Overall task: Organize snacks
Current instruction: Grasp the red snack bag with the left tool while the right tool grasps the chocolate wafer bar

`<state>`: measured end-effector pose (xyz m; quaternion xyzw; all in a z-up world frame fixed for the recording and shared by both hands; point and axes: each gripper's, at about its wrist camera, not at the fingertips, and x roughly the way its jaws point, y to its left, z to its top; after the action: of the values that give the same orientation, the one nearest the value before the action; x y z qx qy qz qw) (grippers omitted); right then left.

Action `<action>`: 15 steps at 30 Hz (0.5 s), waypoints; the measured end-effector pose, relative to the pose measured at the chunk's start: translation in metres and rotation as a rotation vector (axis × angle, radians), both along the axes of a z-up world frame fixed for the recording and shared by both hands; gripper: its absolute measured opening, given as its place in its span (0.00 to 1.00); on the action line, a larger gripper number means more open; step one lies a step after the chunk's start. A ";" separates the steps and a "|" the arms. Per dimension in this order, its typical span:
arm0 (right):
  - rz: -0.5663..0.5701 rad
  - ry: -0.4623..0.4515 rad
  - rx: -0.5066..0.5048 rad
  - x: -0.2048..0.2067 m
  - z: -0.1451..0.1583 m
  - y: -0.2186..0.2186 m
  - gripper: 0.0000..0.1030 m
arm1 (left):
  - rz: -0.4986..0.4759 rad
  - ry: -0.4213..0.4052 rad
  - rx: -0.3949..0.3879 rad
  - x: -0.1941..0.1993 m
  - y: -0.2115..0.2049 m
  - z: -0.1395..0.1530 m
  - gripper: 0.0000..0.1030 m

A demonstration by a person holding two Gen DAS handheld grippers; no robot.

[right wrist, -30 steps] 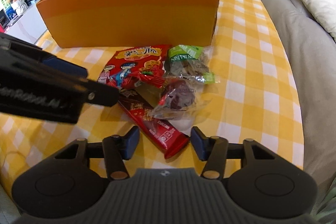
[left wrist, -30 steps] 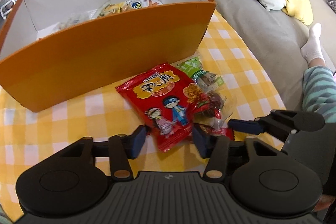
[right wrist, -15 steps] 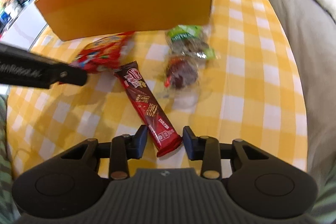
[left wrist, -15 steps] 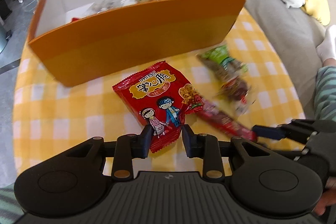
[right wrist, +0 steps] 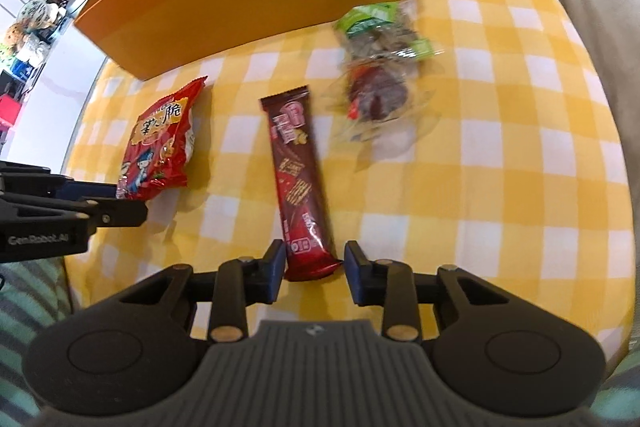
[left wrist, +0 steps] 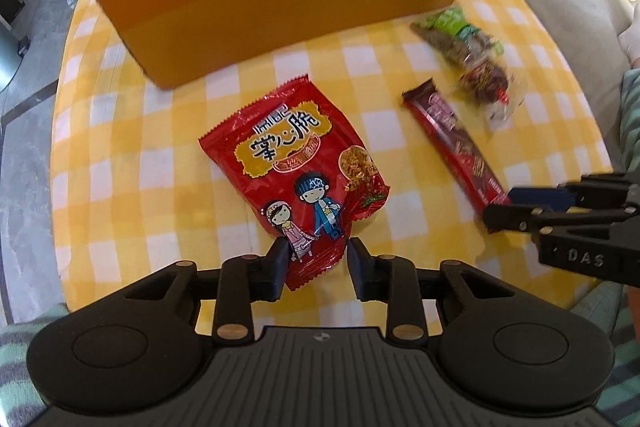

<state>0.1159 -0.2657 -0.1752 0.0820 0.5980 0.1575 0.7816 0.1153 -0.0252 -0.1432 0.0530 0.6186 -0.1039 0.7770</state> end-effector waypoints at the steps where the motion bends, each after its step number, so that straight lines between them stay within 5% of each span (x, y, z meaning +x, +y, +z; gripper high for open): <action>1: 0.006 -0.010 -0.002 -0.001 0.001 0.001 0.31 | 0.002 -0.005 -0.006 -0.001 0.001 0.000 0.37; 3: 0.016 -0.040 -0.012 0.000 0.004 0.003 0.35 | 0.018 -0.031 -0.027 -0.003 0.003 0.004 0.48; 5: 0.020 -0.076 -0.015 0.000 0.007 0.002 0.39 | 0.030 -0.061 -0.059 -0.004 0.006 0.009 0.74; 11: 0.027 -0.152 -0.031 0.007 0.009 0.002 0.42 | 0.126 -0.137 -0.112 0.002 0.008 0.017 0.86; 15: 0.036 -0.175 -0.032 0.013 0.009 0.011 0.42 | 0.292 -0.117 -0.123 0.015 0.016 0.009 0.86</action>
<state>0.1287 -0.2549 -0.1667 0.0445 0.5313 0.1684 0.8291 0.1304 -0.0093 -0.1341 -0.0795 0.5660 -0.0242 0.8202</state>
